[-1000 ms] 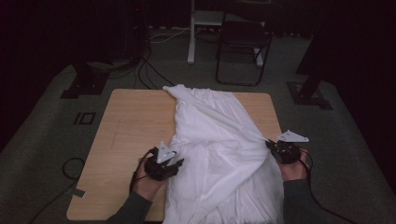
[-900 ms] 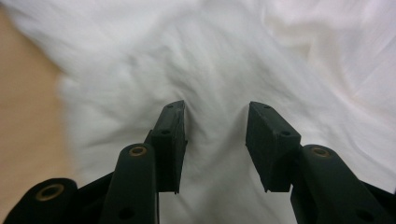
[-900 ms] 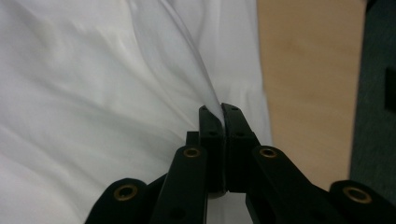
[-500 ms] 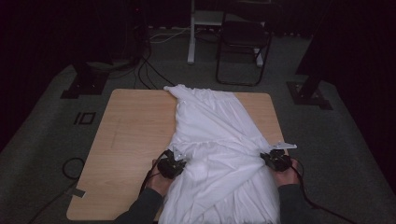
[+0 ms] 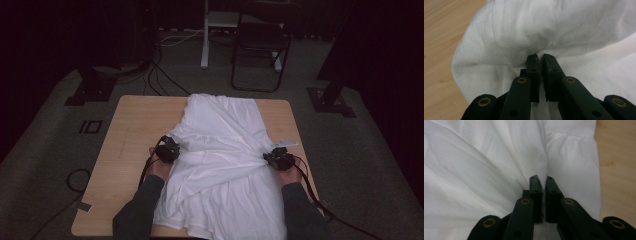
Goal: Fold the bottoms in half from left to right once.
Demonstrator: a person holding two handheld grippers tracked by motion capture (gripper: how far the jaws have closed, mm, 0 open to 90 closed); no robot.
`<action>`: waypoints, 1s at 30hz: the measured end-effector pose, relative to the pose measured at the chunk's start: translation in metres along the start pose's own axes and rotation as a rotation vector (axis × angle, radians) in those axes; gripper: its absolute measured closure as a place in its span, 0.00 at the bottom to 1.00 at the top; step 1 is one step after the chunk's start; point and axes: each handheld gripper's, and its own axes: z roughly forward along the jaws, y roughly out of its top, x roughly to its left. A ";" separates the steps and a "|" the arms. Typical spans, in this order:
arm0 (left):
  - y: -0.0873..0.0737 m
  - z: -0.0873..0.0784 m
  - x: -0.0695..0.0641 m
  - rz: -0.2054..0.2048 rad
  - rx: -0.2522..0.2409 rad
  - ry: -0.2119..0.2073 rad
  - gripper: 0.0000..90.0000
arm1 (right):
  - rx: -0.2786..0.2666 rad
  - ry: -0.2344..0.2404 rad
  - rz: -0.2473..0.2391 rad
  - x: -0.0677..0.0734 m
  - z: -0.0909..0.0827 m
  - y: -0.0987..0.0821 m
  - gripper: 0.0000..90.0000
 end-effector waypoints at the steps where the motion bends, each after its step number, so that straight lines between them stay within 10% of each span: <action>1: 0.000 0.000 0.000 0.000 0.000 0.000 0.93 | 0.000 0.000 0.000 0.000 0.000 0.000 0.95; 9: -0.009 -0.011 0.004 -0.041 -0.057 -0.086 0.72 | -0.007 -0.069 0.043 -0.007 0.007 0.020 0.68; 15: -0.034 -0.053 0.007 -0.066 -0.114 -0.105 0.69 | -0.151 0.004 -0.009 0.023 -0.022 0.034 0.59; 24: -0.072 -0.085 -0.005 -0.047 -0.115 -0.147 0.66 | -0.110 0.135 -0.071 0.057 0.002 0.046 0.54; 27: -0.083 -0.087 -0.009 -0.040 -0.087 -0.168 0.65 | -0.069 0.145 -0.075 0.059 0.011 0.045 0.57; 28: -0.089 -0.087 -0.011 -0.049 -0.072 -0.183 0.65 | -0.030 0.165 -0.088 0.058 0.015 0.042 0.81; 30: -0.094 -0.087 -0.013 -0.047 -0.064 -0.189 0.65 | -0.034 0.165 -0.081 0.058 0.010 0.037 0.94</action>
